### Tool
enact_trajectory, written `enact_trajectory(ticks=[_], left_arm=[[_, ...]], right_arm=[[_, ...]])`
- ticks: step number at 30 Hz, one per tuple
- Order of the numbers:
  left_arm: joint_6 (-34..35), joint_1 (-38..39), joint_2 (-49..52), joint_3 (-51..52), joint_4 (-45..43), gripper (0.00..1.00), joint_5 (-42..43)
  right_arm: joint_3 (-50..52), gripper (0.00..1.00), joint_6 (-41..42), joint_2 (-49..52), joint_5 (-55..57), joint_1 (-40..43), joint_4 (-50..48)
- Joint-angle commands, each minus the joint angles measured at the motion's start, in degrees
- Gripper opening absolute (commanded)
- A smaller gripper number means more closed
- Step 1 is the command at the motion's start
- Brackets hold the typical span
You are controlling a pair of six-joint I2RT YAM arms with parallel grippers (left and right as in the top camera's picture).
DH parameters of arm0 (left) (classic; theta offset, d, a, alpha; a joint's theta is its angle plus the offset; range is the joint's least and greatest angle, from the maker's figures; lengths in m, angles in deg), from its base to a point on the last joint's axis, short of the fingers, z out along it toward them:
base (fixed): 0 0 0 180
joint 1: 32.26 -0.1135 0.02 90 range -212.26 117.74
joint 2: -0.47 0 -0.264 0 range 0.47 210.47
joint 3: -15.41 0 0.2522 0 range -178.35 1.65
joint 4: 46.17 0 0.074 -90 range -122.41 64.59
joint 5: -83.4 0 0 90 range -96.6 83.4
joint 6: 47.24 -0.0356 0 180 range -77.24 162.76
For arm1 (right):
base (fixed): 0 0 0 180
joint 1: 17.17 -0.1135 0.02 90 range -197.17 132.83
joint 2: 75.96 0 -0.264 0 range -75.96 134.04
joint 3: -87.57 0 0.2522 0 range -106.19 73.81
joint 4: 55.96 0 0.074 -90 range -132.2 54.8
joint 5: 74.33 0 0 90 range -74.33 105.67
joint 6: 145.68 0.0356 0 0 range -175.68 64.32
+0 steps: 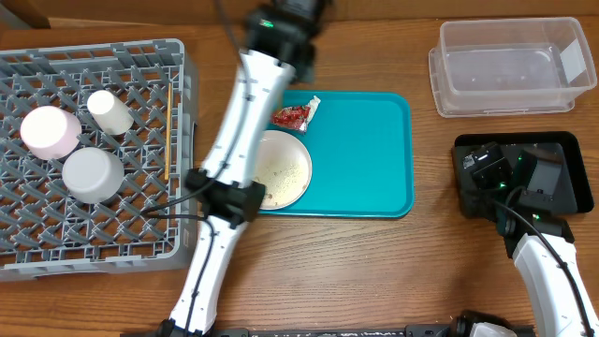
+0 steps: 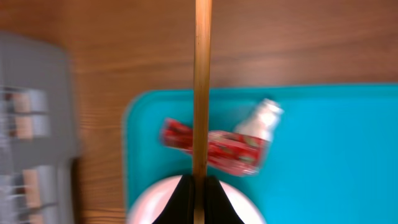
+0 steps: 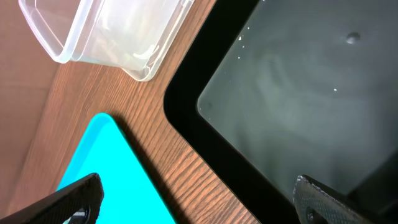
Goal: Sort waste into correct bins and load items into the dishwasher
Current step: 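Lift the second chopstick and carry it to the dish rack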
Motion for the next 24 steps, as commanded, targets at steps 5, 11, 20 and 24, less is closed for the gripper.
enact_trajectory(ticks=[5,11,20,24], left_arm=[[-4.5,-13.6,-14.1,0.7,0.3,0.04,2.8],[-5.3,-24.6,-19.5,9.8,0.3,0.04,13.3],[-11.4,-29.0,-20.4,33.7,0.2,0.04,11.1],[-11.5,-29.0,-20.3,40.6,-1.9,0.04,5.2]], right_arm=[[-1.4,1.0,0.0,-0.6,-0.1,0.1,-0.3],[-1.4,1.0,0.0,-0.6,-0.1,0.1,-0.3],[-1.4,1.0,0.0,-0.6,-0.1,0.1,-0.3],[-1.4,1.0,0.0,-0.6,-0.1,0.1,-0.3]])
